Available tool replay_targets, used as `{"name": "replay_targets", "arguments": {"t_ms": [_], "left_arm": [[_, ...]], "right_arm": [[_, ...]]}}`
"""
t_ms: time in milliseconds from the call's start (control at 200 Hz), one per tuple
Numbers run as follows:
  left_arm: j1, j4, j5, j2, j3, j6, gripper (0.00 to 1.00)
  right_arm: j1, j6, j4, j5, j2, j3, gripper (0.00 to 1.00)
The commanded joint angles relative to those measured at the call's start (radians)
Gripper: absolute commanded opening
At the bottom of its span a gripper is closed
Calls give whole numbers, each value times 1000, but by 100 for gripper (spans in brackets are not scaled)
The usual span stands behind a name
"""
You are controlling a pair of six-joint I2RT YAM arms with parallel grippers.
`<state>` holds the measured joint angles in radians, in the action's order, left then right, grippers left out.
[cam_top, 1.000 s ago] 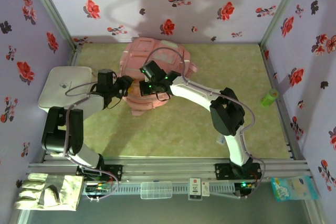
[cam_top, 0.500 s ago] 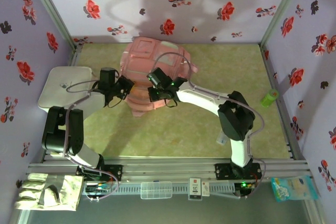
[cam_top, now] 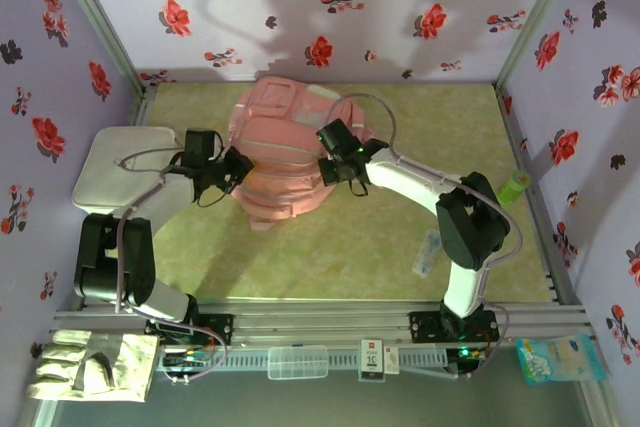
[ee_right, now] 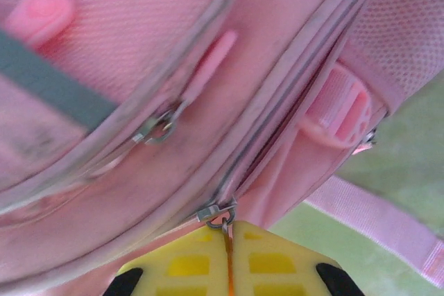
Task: Pack the student bag
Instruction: Zip the student bag at the center of the table, then unzip the student bag at the center of the table.
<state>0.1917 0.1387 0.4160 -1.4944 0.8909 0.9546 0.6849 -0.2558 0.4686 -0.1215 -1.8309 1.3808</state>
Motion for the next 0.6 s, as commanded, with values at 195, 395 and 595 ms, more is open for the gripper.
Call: {"name": "replay_targets", "arguments": {"t_ms": [195,395,595], "left_arm": [[-47,285,57,48,32,-282,0],[-55,305,75,31,65,-324,0],[-54,185,161,5,68,-269,0]], "right_arm": [[-201,96,17,-50,-101,102,9],[-259,22,13,-98,-151,166,15],[-268,-14,43,-22,-123,186,26]]}}
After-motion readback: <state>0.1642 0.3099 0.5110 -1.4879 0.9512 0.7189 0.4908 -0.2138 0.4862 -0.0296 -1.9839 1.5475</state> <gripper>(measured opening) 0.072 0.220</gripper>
